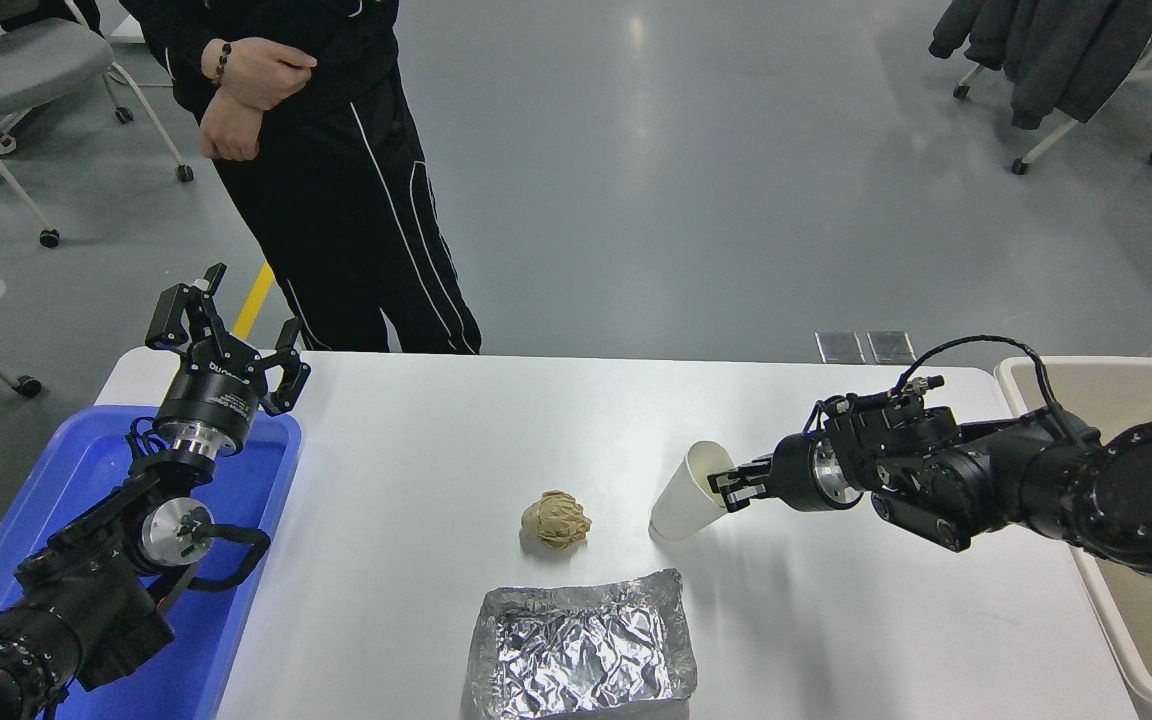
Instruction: Dispose of the paper cup in the dustbin
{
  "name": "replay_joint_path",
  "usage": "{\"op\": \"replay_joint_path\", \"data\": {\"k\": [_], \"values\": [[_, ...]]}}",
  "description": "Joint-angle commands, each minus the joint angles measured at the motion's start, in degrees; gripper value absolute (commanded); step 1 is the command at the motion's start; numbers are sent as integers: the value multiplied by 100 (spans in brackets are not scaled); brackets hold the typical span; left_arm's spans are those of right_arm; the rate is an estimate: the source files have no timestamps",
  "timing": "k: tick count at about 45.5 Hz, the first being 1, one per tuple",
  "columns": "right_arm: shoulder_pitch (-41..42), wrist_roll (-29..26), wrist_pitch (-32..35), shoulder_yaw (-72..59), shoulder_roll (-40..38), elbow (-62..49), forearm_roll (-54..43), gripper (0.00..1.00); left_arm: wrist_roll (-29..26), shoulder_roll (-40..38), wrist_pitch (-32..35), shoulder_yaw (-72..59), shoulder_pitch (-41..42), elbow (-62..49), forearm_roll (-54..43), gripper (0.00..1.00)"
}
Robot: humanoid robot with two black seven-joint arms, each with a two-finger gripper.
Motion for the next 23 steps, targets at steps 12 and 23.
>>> {"op": "replay_joint_path", "data": {"k": [12, 23], "values": [[555, 245, 501, 1450, -1077, 529, 105, 0, 0, 0, 0, -1, 0, -2, 0, 100], [827, 253, 1380, 2760, -2052, 828, 149, 0, 0, 0, 0, -1, 0, 7, 0, 100]]}}
